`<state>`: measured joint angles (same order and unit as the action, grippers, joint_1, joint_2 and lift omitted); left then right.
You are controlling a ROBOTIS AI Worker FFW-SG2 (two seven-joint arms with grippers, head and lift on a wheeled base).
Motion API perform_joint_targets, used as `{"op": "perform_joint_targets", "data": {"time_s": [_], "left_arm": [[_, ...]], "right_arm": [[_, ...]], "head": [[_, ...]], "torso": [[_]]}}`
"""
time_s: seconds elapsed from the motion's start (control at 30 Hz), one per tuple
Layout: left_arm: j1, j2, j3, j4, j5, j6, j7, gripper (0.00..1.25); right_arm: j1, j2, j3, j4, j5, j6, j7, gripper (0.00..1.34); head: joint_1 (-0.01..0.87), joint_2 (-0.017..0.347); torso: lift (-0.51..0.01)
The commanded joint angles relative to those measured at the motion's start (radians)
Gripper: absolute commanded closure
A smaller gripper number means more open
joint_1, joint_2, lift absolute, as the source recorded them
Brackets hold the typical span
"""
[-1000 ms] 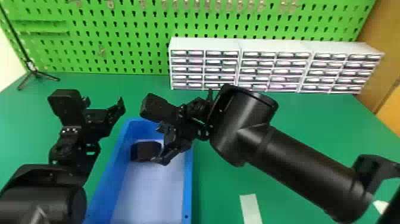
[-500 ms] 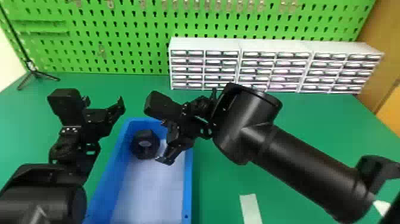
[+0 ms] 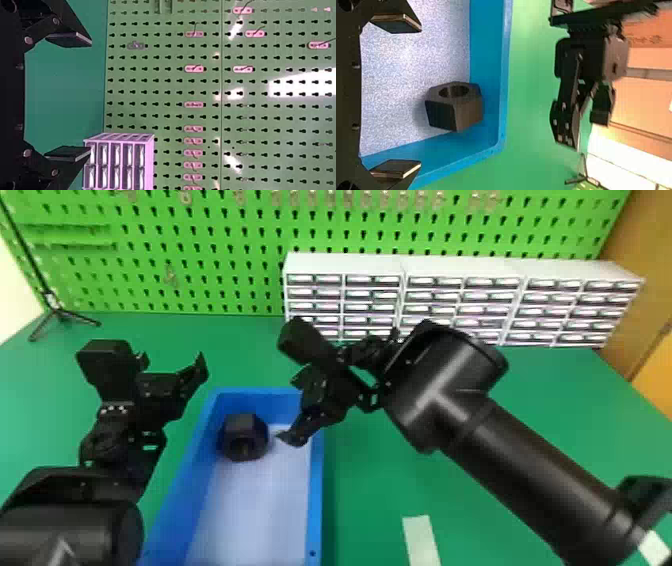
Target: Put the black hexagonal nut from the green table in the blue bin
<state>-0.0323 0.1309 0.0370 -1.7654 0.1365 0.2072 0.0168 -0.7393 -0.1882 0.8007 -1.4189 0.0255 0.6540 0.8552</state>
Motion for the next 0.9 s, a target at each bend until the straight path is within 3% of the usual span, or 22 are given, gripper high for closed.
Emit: {"op": "perform_joint_targets", "data": {"time_s": [0.0, 0.53, 0.87], "left_arm": [[0.002, 0.001, 0.003, -0.005, 0.000, 0.000, 0.000, 0.31], [0.005, -0.001, 0.004, -0.009, 0.003, 0.000, 0.003, 0.31], [0.005, -0.001, 0.004, -0.016, 0.005, -0.003, 0.005, 0.31]], "right_arm": [[0.044, 0.013, -0.110, 0.000, 0.020, 0.000, 0.010, 0.11], [0.140, 0.046, -0.402, 0.002, 0.020, 0.003, 0.012, 0.11], [0.198, 0.067, -0.615, 0.005, 0.113, -0.004, 0.008, 0.11]], "head": [[0.683, 0.028], [0.683, 0.028], [0.683, 0.028]], "torso": [[-0.096], [-0.096], [-0.096]]}}
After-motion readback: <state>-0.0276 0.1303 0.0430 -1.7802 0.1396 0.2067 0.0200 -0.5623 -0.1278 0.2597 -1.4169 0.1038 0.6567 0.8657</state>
